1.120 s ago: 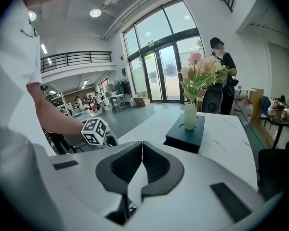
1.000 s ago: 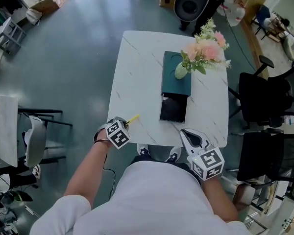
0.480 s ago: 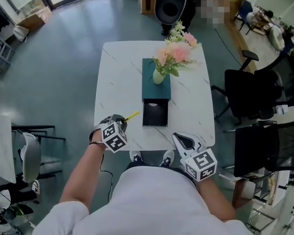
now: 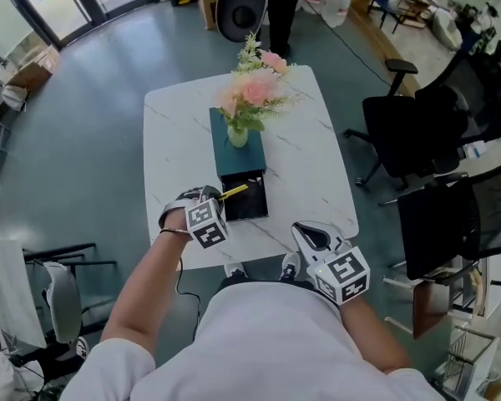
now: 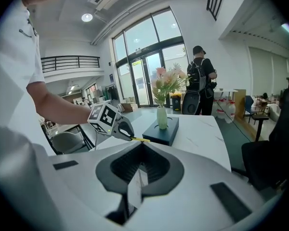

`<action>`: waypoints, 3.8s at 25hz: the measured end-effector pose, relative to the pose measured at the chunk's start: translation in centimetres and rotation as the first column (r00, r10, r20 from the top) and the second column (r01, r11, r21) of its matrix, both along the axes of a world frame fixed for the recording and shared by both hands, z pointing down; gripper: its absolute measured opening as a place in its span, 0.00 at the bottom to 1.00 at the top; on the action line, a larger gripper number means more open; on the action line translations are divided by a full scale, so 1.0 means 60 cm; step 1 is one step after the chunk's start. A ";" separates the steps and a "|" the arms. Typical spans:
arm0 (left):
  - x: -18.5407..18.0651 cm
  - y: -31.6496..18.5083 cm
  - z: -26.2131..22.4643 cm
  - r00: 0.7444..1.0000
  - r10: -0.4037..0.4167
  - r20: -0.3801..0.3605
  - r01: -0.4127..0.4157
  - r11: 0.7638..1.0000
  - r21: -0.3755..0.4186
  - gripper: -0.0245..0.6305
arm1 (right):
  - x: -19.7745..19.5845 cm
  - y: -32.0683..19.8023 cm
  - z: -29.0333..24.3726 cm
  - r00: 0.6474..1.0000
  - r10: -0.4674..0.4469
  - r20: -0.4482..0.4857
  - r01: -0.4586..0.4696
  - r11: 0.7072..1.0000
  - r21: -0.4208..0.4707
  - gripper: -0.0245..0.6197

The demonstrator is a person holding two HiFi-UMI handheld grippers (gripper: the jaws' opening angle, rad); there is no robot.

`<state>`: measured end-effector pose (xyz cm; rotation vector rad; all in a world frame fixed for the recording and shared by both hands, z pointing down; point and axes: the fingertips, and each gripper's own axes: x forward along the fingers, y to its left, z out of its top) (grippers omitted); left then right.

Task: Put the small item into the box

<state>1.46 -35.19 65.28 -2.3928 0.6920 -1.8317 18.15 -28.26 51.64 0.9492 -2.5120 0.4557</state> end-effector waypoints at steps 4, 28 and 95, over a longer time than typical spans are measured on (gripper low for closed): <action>0.016 -0.028 0.018 0.989 0.117 0.086 -0.118 0.993 0.009 0.16 | 0.017 -0.005 0.002 0.999 0.037 0.004 -0.037 0.999 -0.003 0.06; 0.074 -0.054 0.059 0.927 0.340 0.155 -0.334 0.940 -0.066 0.16 | 0.073 -0.001 0.004 0.991 0.136 0.000 -0.136 0.990 -0.022 0.06; 0.051 0.413 -0.244 0.618 -0.348 -0.705 0.405 0.909 -0.094 0.06 | -0.091 0.272 -0.016 0.995 -0.090 0.030 0.090 0.996 0.012 0.06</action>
